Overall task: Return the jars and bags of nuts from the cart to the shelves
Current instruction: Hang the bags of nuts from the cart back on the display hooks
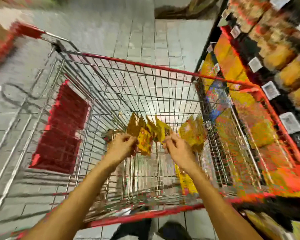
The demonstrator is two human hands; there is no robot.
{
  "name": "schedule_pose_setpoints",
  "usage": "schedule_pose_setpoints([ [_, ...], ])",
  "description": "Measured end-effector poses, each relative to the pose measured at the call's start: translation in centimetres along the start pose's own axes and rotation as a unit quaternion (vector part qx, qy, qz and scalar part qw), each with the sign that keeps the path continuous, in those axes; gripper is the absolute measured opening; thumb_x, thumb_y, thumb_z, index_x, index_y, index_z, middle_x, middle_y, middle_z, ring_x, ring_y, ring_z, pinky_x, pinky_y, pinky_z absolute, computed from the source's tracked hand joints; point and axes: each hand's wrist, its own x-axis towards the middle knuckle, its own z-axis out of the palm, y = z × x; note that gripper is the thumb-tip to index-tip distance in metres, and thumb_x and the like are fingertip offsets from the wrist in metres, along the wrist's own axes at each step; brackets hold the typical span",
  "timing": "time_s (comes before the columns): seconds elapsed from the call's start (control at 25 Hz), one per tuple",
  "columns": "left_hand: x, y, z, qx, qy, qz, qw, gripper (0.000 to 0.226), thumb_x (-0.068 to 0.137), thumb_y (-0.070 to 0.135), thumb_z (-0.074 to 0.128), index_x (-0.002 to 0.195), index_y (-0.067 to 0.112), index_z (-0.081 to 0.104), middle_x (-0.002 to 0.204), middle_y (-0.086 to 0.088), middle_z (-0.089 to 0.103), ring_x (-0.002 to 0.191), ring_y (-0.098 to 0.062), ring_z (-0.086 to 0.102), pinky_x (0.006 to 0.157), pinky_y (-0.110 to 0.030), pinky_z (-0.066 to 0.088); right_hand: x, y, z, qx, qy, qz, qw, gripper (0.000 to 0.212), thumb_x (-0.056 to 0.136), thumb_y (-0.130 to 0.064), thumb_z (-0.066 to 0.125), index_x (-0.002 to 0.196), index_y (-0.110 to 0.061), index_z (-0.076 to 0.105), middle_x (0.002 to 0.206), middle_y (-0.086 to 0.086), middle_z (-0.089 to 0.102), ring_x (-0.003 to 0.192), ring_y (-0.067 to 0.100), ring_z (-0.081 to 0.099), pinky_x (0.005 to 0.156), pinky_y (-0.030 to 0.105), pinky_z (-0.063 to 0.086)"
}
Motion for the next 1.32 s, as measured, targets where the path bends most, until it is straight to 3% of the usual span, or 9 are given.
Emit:
schedule_pose_setpoints([
  [0.12, 6.9, -2.6, -0.1, 0.003, 0.01, -0.097, 0.995, 0.033, 0.094, 0.008, 0.046, 0.062, 0.012, 0.052, 0.051, -0.004, 0.056, 0.049, -0.019, 0.049, 0.039, -0.016, 0.035, 6.8, 3.9, 1.6, -0.134, -0.029, 0.07, 0.988, 0.023, 0.097, -0.023, 0.044, 0.087, -0.01, 0.06, 0.088, 0.022, 0.065, 0.08, 0.035, 0.061, 0.062, 0.035, 0.037],
  [0.24, 12.8, -7.7, 0.6, 0.052, 0.039, -0.164, 0.984, 0.035, 0.096, 0.015, 0.046, 0.062, 0.013, 0.053, 0.056, -0.004, 0.056, 0.056, -0.02, 0.051, 0.054, -0.025, 0.039, 12.9, 9.3, 3.6, -0.182, -0.03, 0.152, 0.971, 0.015, 0.095, -0.018, 0.046, 0.099, -0.007, 0.056, 0.105, 0.023, 0.06, 0.098, 0.035, 0.058, 0.074, 0.037, 0.041],
  [0.4, 18.1, -14.5, 4.2, 0.083, 0.049, -0.202, 0.975, 0.019, 0.093, 0.02, 0.055, 0.075, 0.014, 0.055, 0.064, -0.003, 0.057, 0.058, -0.019, 0.051, 0.062, -0.031, 0.039, 18.0, 17.5, 8.0, -0.296, -0.087, 0.21, 0.928, 0.055, 0.093, -0.024, 0.051, 0.139, -0.002, 0.029, 0.139, 0.02, 0.04, 0.125, 0.032, 0.043, 0.096, 0.041, 0.039],
  [0.52, 21.4, -17.8, 7.3, 0.072, 0.05, -0.187, 0.978, 0.029, 0.088, 0.028, 0.065, 0.106, 0.006, 0.061, 0.097, -0.016, 0.066, 0.09, -0.031, 0.062, 0.081, -0.036, 0.047, 20.8, 21.8, 11.4, -0.179, -0.07, 0.222, 0.956, 0.075, 0.088, -0.021, 0.061, 0.147, -0.008, 0.016, 0.151, 0.014, 0.026, 0.135, 0.033, 0.034, 0.107, 0.047, 0.035],
  [0.68, 24.1, -19.6, 10.0, 0.101, 0.127, -0.164, 0.973, 0.029, 0.087, 0.017, 0.065, 0.1, -0.009, 0.067, 0.099, -0.029, 0.068, 0.091, -0.039, 0.064, 0.08, -0.044, 0.048, 22.4, 24.8, 13.2, -0.026, -0.004, 0.274, 0.961, 0.044, 0.096, -0.017, 0.05, 0.138, -0.012, 0.038, 0.127, 0.015, 0.05, 0.125, 0.037, 0.043, 0.103, 0.052, 0.038],
  [0.84, 22.7, -18.9, 10.2, 0.197, 0.138, -0.148, 0.959, 0.032, 0.092, 0.021, 0.057, 0.097, -0.01, 0.064, 0.093, -0.032, 0.065, 0.086, -0.041, 0.061, 0.069, -0.039, 0.034, 22.2, 22.9, 10.1, -0.009, 0.051, 0.23, 0.972, 0.035, 0.099, -0.013, 0.043, 0.133, -0.011, 0.048, 0.103, 0.02, 0.064, 0.091, 0.033, 0.06, 0.077, 0.045, 0.05],
  [1.0, 18.8, -15.4, 9.1, 0.226, 0.129, -0.149, 0.954, 0.033, 0.094, 0.032, 0.053, 0.095, 0.001, 0.066, 0.087, -0.026, 0.066, 0.083, -0.038, 0.062, 0.064, -0.036, 0.041, 19.9, 18.2, 4.2, -0.004, 0.052, 0.203, 0.978, 0.026, 0.096, -0.009, 0.046, 0.12, -0.007, 0.057, 0.105, 0.015, 0.065, 0.091, 0.027, 0.061, 0.081, 0.04, 0.049],
  [1.16, 15.8, -9.2, 6.1, 0.195, 0.078, -0.027, 0.977, 0.032, 0.091, 0.033, 0.058, 0.08, 0.006, 0.068, 0.075, -0.02, 0.068, 0.075, -0.037, 0.064, 0.062, -0.037, 0.045, 15.7, 10.9, -0.8, 0.024, 0.055, 0.15, 0.987, 0.019, 0.097, -0.019, 0.048, 0.091, -0.01, 0.065, 0.076, 0.005, 0.06, 0.069, 0.015, 0.051, 0.062, 0.03, 0.041],
  [1.32, 11.3, 0.8, 2.4, 0.15, 0.012, 0.172, 0.974, 0.024, 0.086, 0.033, 0.064, 0.068, 0.019, 0.071, 0.048, 0.009, 0.055, 0.049, 0.005, 0.052, 0.046, -0.013, 0.032, 8.0, 2.1, -6.0, 0.109, 0.166, 0.082, 0.977, 0.036, 0.092, -0.029, 0.052, 0.069, -0.004, 0.064, 0.043, 0.003, 0.054, 0.047, 0.001, 0.048, 0.05, 0.018, 0.038],
])
